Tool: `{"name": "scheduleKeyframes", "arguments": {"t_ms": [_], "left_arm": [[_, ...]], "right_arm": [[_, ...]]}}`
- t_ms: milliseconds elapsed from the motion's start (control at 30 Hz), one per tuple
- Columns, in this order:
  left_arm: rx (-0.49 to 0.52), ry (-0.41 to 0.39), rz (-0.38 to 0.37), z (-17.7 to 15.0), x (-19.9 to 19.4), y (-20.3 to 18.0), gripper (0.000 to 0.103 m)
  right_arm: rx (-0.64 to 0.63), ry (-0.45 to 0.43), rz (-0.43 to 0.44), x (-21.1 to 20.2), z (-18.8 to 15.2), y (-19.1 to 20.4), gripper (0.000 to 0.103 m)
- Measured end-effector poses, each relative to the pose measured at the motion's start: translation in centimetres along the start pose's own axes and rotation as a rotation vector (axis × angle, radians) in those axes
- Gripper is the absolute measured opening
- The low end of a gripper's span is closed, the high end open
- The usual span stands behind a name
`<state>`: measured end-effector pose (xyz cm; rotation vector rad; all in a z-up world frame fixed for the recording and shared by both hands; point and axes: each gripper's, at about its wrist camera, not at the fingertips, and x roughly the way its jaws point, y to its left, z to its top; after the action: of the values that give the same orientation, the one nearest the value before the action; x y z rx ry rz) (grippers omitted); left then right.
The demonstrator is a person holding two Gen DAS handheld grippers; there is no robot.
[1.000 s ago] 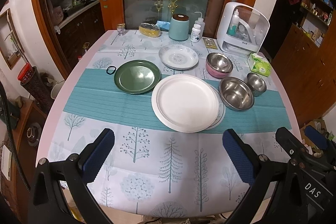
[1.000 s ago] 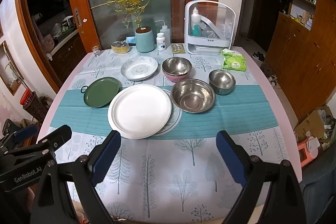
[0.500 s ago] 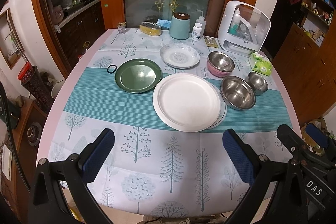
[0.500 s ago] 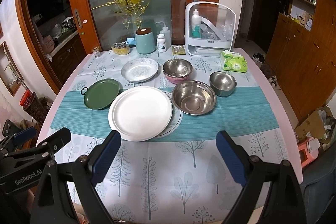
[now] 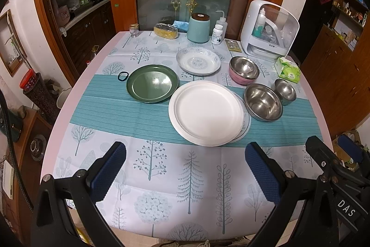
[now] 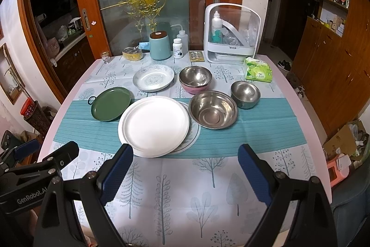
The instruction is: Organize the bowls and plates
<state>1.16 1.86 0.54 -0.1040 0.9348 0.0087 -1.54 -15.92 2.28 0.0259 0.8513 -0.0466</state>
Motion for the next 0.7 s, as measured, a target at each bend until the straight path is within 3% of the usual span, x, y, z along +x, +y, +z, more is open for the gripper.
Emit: {"name": "scheduleKeyframes", "arguments": {"t_ms": [700], "left_arm": [[0.033,-0.036,-0.050,3.3,0.8,0.8,0.102]], "right_arm": [[-0.002,-0.039,-0.016,1.0,2.5,0.0,0.093]]}}
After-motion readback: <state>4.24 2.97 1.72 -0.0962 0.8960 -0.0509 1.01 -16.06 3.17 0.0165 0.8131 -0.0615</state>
